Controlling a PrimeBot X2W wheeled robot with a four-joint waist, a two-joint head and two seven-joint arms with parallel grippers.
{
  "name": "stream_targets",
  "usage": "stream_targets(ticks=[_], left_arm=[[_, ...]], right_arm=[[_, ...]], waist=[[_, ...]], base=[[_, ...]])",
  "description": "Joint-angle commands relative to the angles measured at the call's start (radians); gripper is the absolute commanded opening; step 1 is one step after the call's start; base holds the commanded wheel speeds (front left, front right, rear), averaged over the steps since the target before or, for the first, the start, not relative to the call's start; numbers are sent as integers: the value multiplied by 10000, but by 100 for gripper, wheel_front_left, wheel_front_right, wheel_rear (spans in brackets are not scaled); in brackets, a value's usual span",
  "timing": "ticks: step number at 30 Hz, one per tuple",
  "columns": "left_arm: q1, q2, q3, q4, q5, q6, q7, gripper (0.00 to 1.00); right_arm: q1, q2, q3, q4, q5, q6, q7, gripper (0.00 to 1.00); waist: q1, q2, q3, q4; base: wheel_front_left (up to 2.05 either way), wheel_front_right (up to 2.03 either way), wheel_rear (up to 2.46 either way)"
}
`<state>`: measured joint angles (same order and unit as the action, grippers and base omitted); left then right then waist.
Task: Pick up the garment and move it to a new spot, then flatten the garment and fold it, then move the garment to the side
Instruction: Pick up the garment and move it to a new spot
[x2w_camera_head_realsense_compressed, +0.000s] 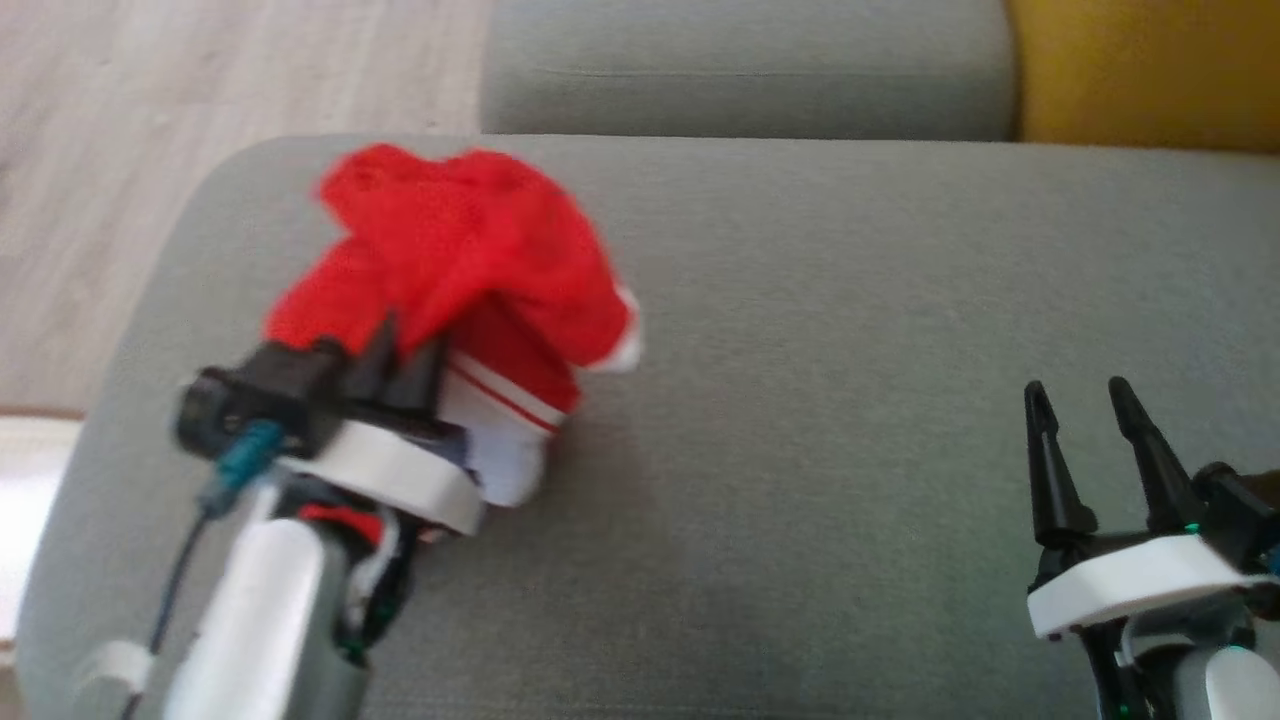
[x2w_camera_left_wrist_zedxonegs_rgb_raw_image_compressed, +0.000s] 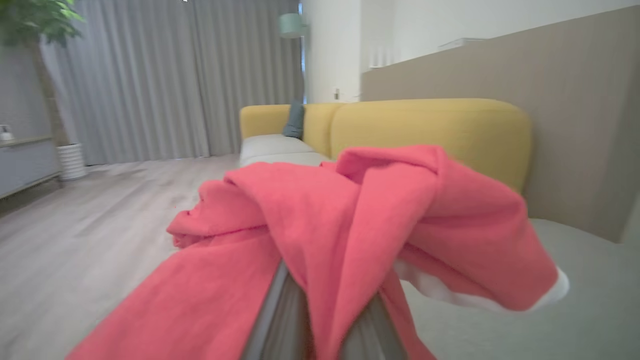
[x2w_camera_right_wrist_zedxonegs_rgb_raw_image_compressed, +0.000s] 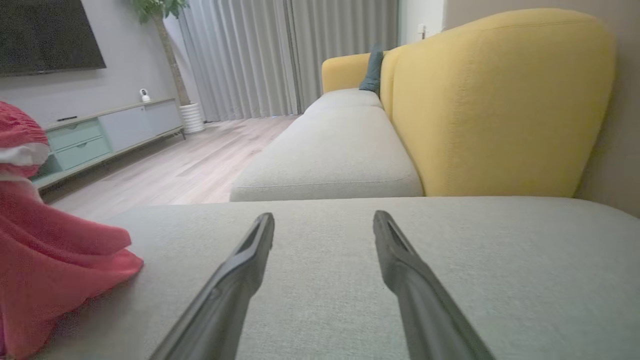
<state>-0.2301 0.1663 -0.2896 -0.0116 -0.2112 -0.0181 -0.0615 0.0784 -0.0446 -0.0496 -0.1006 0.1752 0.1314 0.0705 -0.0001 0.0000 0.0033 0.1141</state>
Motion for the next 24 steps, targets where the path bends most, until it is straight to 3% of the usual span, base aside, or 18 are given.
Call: stream_targets(ticks=[1, 8, 14, 24], left_arm=[[-728, -16, 201, -382, 57, -66, -22, 0], [-2161, -826, -978, 565, 47, -454, -351, 0], [-3678, -1092, -2012, 1835, 52, -615, -510, 0], [-4664, -1156, -4116, 5712, -277, -999, 533, 0]], right_arm=[[-348, -62, 217, -414, 51, -7, 4, 100], [-823, -59, 432, -519, 195, -7, -27, 100], [-1153, -58, 546, -445, 365, -7, -187, 100], [-1616, -57, 647, 153, 608, -7, -707, 100]], waist=[[1, 0, 179, -545], [1, 0, 951, -1924], [1, 0, 1836, -2907], [1, 0, 2767, -3485]], base=[[0, 0, 0], [0, 0, 0], [0, 0, 0], [0, 0, 0]])
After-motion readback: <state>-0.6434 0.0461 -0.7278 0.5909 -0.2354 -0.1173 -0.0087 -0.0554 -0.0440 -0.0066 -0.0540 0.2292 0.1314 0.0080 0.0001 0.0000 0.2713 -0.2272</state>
